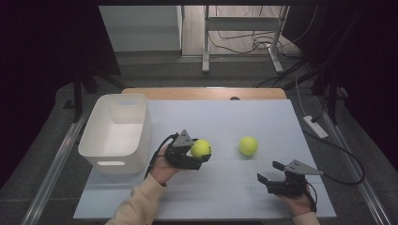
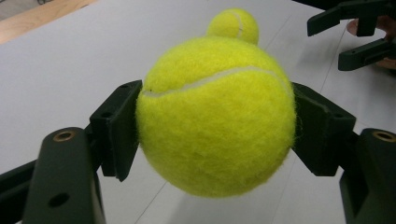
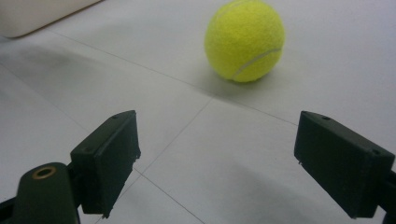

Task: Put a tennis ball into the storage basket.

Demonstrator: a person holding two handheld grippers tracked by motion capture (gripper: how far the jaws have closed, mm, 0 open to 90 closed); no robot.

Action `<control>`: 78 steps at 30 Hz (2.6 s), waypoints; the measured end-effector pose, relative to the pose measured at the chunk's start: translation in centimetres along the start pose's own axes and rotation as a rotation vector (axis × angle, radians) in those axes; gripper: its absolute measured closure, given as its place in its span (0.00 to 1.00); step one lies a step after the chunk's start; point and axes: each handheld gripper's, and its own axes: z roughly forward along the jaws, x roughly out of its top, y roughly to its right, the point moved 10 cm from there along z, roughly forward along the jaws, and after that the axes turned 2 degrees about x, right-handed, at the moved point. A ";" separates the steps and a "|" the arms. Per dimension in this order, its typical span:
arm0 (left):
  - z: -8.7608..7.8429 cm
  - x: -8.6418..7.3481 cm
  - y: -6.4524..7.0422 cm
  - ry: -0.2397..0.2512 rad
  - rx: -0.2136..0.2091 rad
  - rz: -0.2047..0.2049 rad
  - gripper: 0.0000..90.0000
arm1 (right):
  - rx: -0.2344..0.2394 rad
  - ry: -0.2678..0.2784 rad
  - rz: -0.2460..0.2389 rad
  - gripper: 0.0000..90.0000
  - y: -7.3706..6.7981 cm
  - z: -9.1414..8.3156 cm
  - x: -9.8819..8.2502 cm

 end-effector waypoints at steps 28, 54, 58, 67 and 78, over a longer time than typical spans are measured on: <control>-2.7 1.6 -0.9 0.122 0.015 -0.056 0.29 | -0.002 -0.003 -0.006 0.16 0.0 0.0 -0.1; -6.8 3.9 -1.8 0.242 0.044 -0.074 0.29 | -0.002 -0.006 -0.008 0.16 0.0 0.1 -0.1; -7.3 4.2 -1.8 0.257 0.048 -0.069 0.29 | -0.002 -0.006 -0.007 0.16 0.0 0.1 -0.1; -7.9 4.4 -2.1 0.269 0.053 -0.071 0.29 | -0.004 -0.004 -0.002 0.16 0.0 0.0 -0.1; -8.6 5.8 -2.3 0.299 0.061 -0.086 0.29 | -0.005 0.005 -0.001 0.16 0.2 -0.1 0.0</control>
